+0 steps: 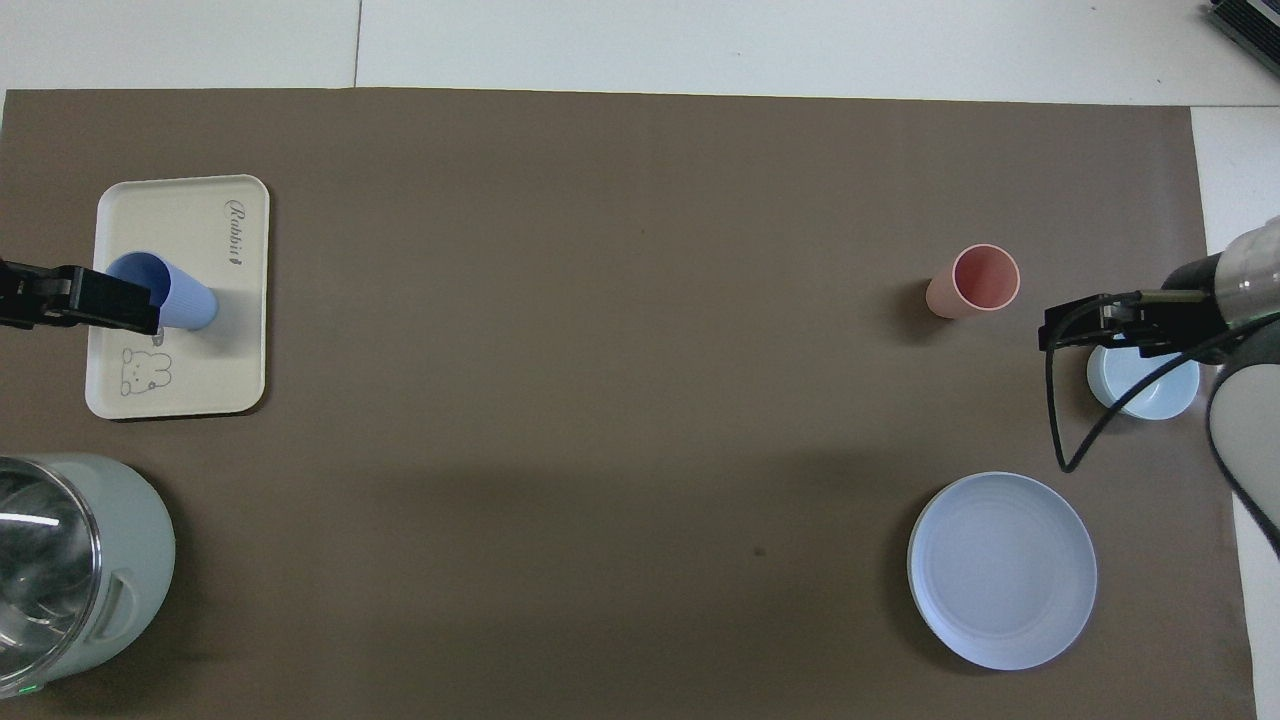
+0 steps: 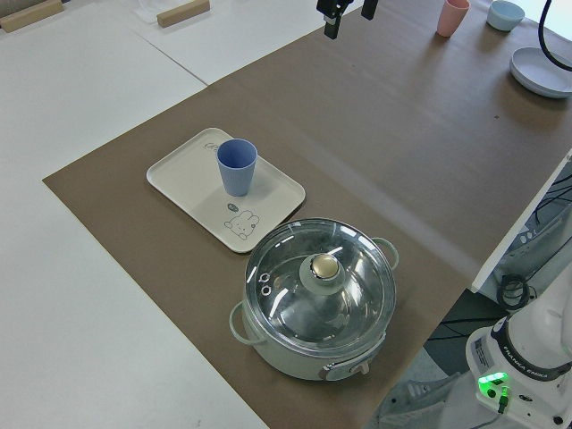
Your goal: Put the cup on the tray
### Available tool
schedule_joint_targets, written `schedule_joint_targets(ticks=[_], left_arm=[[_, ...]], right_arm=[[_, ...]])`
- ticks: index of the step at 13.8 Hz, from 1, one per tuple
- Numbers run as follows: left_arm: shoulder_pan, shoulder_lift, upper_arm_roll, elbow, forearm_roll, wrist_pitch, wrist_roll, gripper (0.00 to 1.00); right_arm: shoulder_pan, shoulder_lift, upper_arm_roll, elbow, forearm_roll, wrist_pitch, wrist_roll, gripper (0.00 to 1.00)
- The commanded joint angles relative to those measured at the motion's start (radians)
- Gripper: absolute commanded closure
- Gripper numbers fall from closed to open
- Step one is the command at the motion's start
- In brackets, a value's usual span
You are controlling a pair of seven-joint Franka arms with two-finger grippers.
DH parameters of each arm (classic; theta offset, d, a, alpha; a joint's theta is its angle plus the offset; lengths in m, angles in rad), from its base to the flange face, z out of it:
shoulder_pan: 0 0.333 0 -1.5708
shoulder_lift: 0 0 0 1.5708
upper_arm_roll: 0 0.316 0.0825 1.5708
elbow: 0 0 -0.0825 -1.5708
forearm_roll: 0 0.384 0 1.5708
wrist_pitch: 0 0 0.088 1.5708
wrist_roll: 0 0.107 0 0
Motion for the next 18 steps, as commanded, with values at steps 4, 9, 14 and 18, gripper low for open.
schedule_joint_targets(ticks=[4, 9, 14, 18], left_arm=[[-0.067, -0.072, 0.065, -0.119, 0.016, 0.047, 0.016, 0.00], [-0.131, -0.069, 0.119, -0.115, 0.016, 0.034, 0.013, 0.00], [-0.121, -0.066, 0.116, -0.110, 0.015, 0.037, 0.015, 0.00], [-0.137, -0.067, 0.116, -0.113, 0.015, 0.040, 0.020, 0.00]], right_arm=[[0.046, 0.065, 0.012, 0.188, -0.026, -0.168, 0.154, 0.01], [0.037, 0.062, 0.012, 0.182, -0.020, -0.164, 0.136, 0.01], [0.043, 0.056, 0.012, 0.170, -0.020, -0.161, 0.135, 0.01], [0.043, 0.053, 0.012, 0.164, -0.020, -0.156, 0.069, 0.01]])
